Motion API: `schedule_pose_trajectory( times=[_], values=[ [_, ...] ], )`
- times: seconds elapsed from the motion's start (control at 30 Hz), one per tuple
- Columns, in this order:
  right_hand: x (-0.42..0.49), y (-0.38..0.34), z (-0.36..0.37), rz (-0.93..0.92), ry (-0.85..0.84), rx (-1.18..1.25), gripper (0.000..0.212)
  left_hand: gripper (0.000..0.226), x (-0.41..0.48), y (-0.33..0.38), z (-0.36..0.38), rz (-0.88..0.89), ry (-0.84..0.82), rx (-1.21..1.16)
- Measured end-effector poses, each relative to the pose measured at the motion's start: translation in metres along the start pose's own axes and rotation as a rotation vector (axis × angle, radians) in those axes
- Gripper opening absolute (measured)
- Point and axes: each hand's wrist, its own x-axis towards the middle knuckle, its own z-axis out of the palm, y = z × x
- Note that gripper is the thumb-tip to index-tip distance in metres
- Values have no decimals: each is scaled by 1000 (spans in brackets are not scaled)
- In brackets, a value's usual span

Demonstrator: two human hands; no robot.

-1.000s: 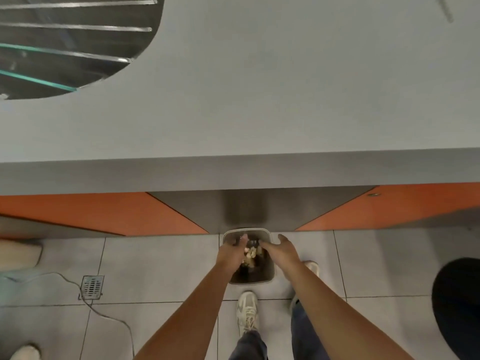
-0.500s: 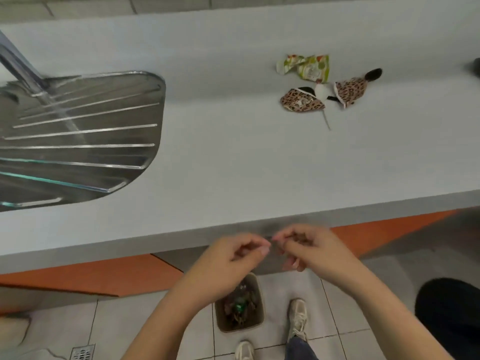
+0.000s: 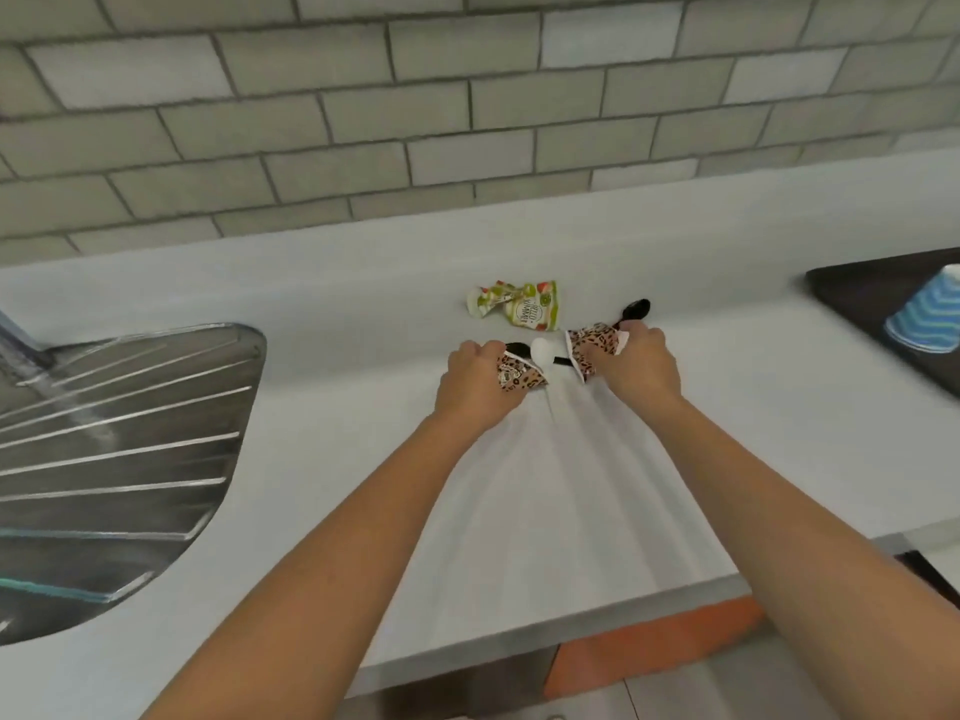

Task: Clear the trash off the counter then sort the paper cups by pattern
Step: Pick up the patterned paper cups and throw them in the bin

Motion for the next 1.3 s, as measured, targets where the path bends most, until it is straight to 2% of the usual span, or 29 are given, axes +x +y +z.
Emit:
schedule_pose_trajectory(
  times=[0.07,0.17,0.27,0.37,0.43,0.5,0.63,0.77,0.93,1.03,1.17,1.3],
  values=[
    [22,9,8,47,-70,-85,74,71,18,-5,13,16,-35,148],
    [42,20,17,62,-126,-130,75,75,29,-13,29,32,-74,201],
    [55,28,23,32,-116,-105,61,61,29,-18,39,67,-4,217],
    [61,35,25,10,-74,-18,37,43,24,-21,41,121,46,258],
    [59,37,23,12,-54,61,29,38,17,-22,39,107,110,174],
    [55,38,20,17,-23,132,29,34,8,-22,35,63,194,44],
    [38,29,7,-10,40,352,20,23,-19,-20,19,-79,292,-211],
    [-13,3,-10,-23,-72,711,5,15,-62,-20,0,-221,294,-506],
    [-122,-16,1,-21,-215,876,9,14,-154,-33,-23,-336,299,-724],
    [-190,-14,20,-55,-303,864,14,20,-217,-44,-31,-403,323,-845],
    [-270,-3,46,-87,-418,847,24,19,-291,-71,-28,-522,262,-1046],
    [-322,27,84,-109,-498,672,30,21,-343,-115,1,-643,46,-1031]
  ],
)
